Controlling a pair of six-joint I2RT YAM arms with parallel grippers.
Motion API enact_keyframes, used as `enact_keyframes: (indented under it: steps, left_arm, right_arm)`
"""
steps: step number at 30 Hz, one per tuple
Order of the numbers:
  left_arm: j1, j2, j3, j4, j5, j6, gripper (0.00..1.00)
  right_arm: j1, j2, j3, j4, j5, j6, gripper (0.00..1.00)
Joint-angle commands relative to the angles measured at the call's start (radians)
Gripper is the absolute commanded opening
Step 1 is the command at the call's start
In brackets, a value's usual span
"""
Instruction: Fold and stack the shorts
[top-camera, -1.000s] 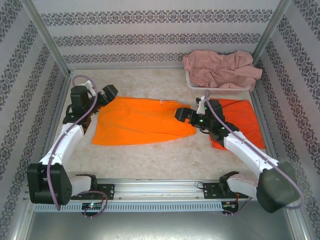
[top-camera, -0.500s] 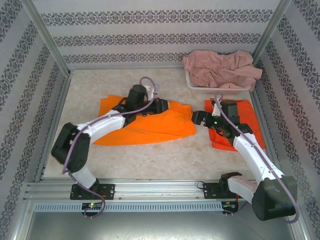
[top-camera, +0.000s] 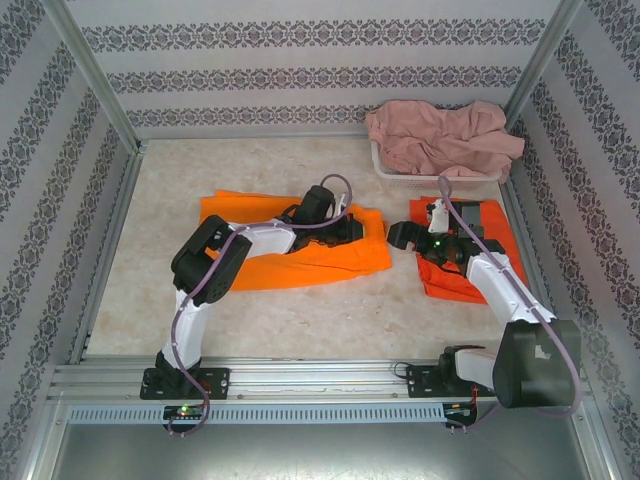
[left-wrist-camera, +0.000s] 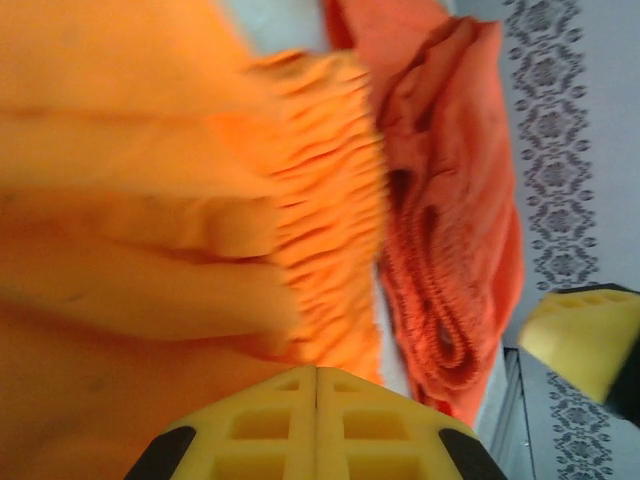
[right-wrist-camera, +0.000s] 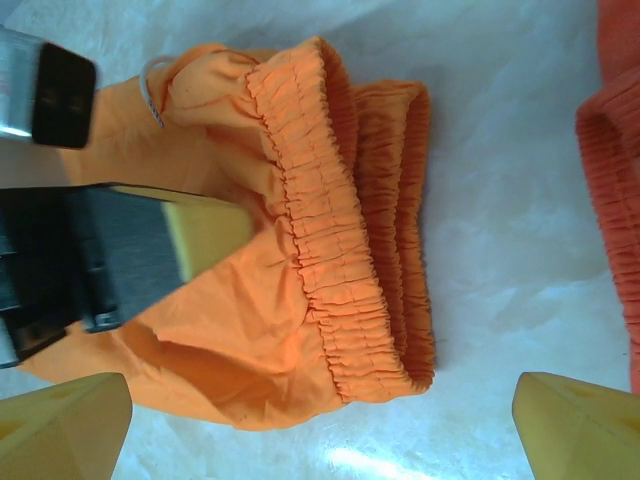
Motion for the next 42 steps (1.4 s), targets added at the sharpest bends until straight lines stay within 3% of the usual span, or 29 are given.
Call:
enact_keyframes:
  steps: [1, 7, 14, 25, 42]
  left_arm:
    - [-0.003, 0.033, 0.007, 0.021, 0.006, 0.021, 0.0]
    - [0.022, 0.027, -0.121, 0.03, -0.025, 0.055, 0.0]
    - [0.051, 0.009, -0.243, 0.105, -0.016, 0.04, 0.0]
    - [0.052, 0.004, -0.278, 0.135, -0.019, 0.028, 0.0]
    - [0.053, 0.001, -0.285, 0.134, -0.013, 0.024, 0.0]
  right_arm:
    - [-0.003, 0.033, 0.032, 0.024, -0.055, 0.007, 0.97]
    - [0.005, 0.111, 0.058, 0.039, -0.058, 0.02, 0.91]
    - [0.091, 0.242, 0.111, 0.064, -0.02, 0.028, 0.88]
    - [0.158, 0.402, 0.159, 0.124, 0.015, 0.077, 0.88]
    - [0.201, 0.492, 0.173, 0.186, 0.016, 0.132, 0.82]
